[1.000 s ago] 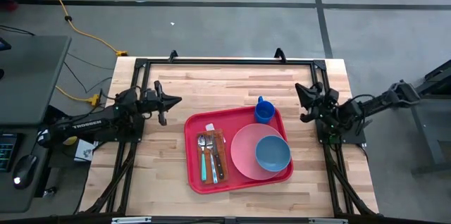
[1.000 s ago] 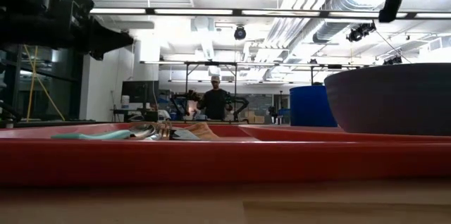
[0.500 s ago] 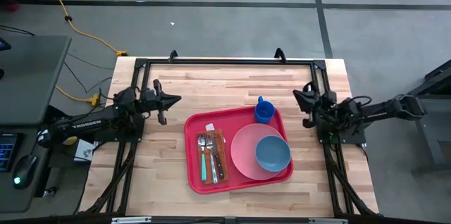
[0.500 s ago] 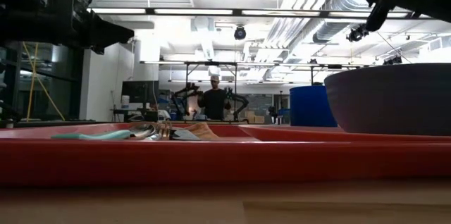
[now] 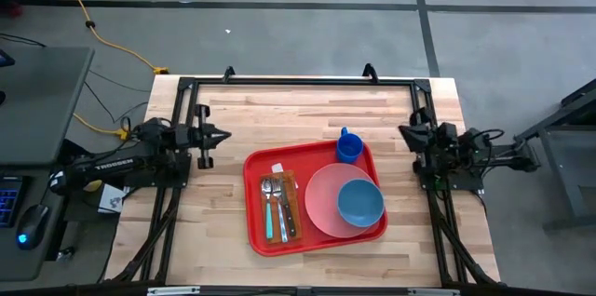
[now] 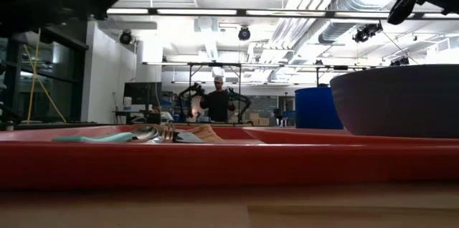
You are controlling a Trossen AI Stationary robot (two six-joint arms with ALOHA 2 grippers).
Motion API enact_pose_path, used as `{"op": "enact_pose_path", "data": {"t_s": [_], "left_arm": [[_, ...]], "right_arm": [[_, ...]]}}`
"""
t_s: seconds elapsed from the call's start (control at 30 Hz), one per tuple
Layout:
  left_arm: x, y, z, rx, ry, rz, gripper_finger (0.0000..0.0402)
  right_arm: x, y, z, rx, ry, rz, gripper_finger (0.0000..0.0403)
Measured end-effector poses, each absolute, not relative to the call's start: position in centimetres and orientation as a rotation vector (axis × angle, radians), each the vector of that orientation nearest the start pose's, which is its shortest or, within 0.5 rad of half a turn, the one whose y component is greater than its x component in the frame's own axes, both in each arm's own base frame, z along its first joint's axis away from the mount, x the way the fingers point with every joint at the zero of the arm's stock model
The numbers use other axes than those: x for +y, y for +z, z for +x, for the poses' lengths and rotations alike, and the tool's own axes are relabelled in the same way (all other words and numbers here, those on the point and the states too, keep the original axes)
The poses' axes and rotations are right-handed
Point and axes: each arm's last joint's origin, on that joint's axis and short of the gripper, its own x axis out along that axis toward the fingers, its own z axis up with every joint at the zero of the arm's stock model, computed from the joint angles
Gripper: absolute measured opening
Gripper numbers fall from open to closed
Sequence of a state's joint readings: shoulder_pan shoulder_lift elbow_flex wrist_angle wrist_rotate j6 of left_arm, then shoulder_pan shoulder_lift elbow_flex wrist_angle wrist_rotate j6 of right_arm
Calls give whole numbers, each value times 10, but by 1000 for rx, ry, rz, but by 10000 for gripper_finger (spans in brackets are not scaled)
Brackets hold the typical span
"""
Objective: Set up tray
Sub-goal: Return to Home Position
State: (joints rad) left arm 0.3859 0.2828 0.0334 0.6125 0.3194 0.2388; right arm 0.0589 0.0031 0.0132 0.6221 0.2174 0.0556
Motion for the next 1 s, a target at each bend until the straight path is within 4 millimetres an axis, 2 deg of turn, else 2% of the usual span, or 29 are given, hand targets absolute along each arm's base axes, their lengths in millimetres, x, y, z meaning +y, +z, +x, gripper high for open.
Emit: {"op": "enact_pose_path", "data": {"t_s": [0.27,0.43,0.57,0.67,0.87,1.0], "left_arm": [[24,209,102,-365,-158,434,44],[22,215,100,-426,-167,476,44],[16,223,93,-539,-310,569,44],[14,227,90,-581,-345,607,44],[17,214,97,-462,-319,589,44],[21,198,103,-292,-313,464,44]], "right_arm": [[0,218,85,-467,-98,107,0],[0,218,84,-472,-120,72,0],[-2,219,84,-478,-170,44,0],[-2,221,83,-496,-189,21,0],[-3,221,82,-493,-237,38,1],[-3,220,83,-486,-229,59,1]]}}
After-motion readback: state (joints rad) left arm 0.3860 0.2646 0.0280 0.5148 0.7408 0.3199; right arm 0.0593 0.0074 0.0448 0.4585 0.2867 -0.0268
